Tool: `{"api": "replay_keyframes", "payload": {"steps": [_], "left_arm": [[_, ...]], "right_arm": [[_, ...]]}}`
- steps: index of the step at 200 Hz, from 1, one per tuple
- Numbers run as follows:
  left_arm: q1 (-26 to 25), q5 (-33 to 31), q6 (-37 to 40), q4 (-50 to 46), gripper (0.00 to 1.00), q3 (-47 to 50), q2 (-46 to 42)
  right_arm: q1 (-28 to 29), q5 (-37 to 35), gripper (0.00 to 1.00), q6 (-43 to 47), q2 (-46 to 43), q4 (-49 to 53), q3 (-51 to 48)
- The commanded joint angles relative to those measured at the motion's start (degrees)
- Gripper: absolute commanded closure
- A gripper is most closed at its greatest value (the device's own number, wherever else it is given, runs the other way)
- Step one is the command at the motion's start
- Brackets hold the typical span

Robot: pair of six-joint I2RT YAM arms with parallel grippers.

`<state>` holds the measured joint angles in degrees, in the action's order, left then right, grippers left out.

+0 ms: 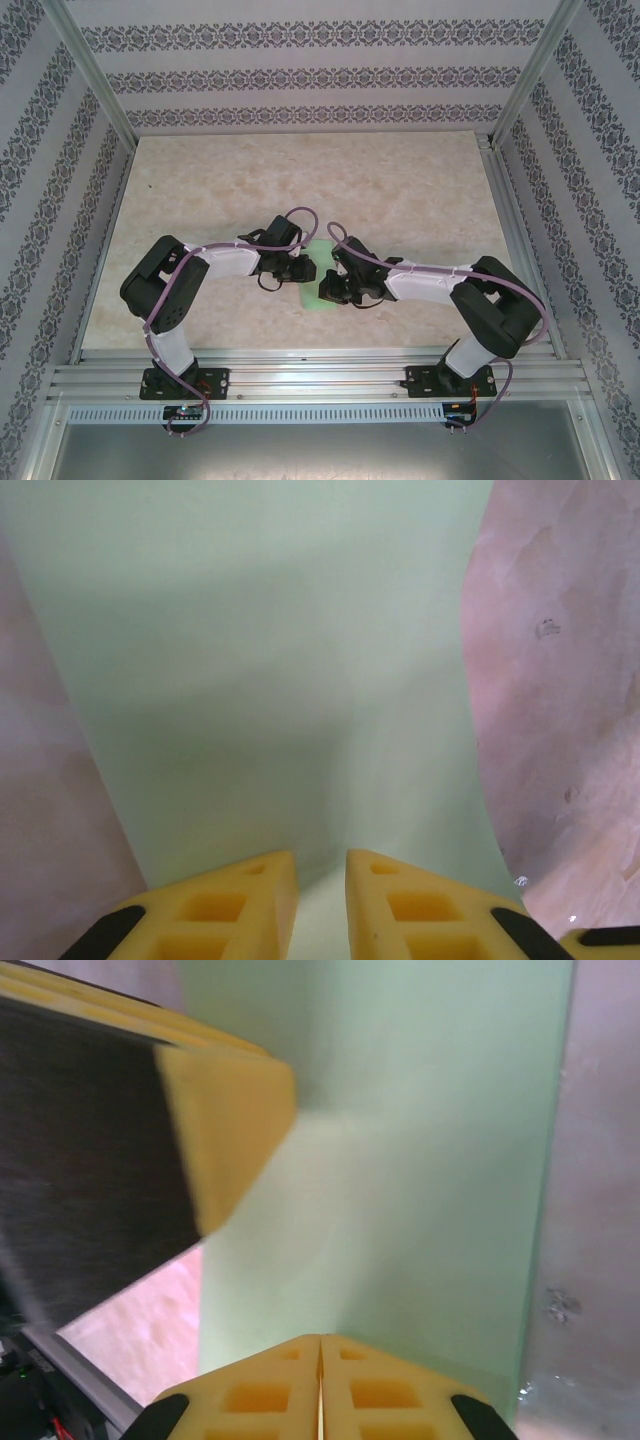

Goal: Fold a paper plane with a square sheet of paper (fold left side to right side)
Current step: Hold the square sheet of paper at the center of the table.

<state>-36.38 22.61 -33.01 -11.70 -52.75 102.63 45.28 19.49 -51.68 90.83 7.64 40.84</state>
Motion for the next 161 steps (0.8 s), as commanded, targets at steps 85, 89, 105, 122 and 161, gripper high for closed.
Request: {"api": "replay_keyframes", "payload": {"steps": [85, 89, 105, 122, 161], "left_arm": [[-0.2, -1.8, 0.9, -3.0, 0.78, 2.6, 2.4], [-0.2, -1.8, 0.9, -3.0, 0.78, 2.5, 2.3], [-0.2, -1.8, 0.9, -3.1, 0.77, 2.4, 2.3], [-0.2, -1.9, 0.9, -3.1, 0.77, 2.3, 2.0], [0.7, -3.7, 2.8, -6.1, 0.73, 0.0, 1.0]], "right_arm": [[0.5, -1.5, 0.91, -0.9, 3.2, 0.1, -0.8], [0.5, -1.5, 0.91, -0.9, 3.3, 0.2, -0.8], [0.5, -1.7, 0.91, -0.9, 3.7, 0.8, -0.9], [0.6, -2.4, 0.91, -0.6, 3.9, 2.4, -1.3], [1.1, -3.4, 0.91, -0.1, 4.7, 5.0, -3.2]]}}
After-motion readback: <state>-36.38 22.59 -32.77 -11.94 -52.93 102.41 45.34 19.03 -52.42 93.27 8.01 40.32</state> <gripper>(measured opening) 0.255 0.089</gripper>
